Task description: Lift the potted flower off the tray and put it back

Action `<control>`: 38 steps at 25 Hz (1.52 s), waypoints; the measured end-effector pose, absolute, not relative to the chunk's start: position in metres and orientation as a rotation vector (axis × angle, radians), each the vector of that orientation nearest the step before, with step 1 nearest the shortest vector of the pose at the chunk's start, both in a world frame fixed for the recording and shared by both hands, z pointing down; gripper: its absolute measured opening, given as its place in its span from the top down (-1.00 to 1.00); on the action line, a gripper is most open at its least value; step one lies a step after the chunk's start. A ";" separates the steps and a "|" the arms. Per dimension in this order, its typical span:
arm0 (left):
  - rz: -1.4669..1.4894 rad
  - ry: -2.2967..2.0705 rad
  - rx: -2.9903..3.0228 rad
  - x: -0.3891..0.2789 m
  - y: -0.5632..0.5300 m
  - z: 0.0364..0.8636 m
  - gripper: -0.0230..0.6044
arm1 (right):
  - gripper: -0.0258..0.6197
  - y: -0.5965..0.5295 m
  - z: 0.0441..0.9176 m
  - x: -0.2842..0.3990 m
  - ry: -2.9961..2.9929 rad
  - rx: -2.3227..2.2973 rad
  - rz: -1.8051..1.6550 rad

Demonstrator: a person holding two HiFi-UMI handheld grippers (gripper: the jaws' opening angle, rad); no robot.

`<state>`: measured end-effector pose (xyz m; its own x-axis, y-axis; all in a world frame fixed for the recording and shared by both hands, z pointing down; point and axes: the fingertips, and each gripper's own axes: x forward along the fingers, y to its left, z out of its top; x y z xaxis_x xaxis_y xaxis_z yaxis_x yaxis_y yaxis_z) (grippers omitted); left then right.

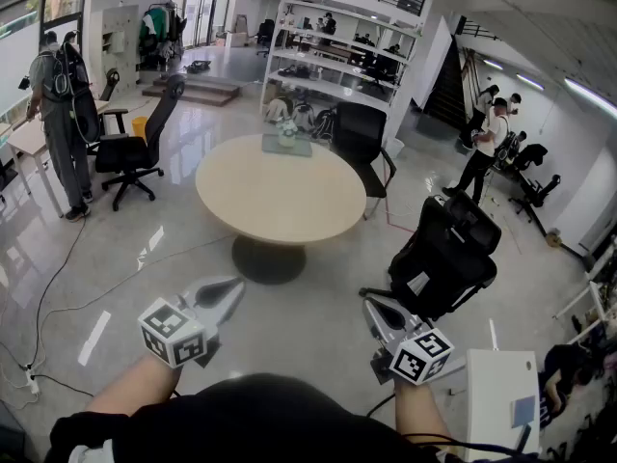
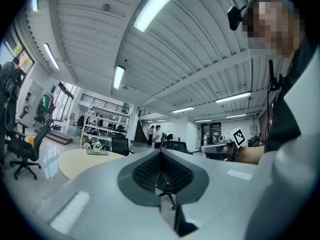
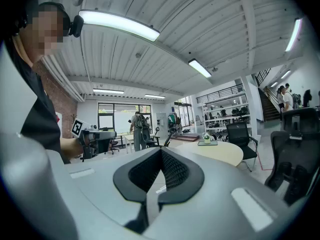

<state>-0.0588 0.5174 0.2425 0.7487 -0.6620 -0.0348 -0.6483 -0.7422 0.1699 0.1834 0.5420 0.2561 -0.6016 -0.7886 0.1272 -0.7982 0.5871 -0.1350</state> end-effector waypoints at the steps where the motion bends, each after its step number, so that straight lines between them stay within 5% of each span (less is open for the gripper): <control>1: -0.140 -1.054 2.799 -0.058 0.516 0.243 0.93 | 0.89 0.541 0.258 0.184 -2.752 1.379 0.277; 20: -0.159 -1.057 2.785 -0.043 0.500 0.242 0.93 | 0.88 0.522 0.257 0.204 -2.800 1.390 0.348; 38: -0.084 -1.022 2.779 0.068 0.519 0.259 0.93 | 0.88 0.545 0.272 0.297 -2.834 1.343 0.378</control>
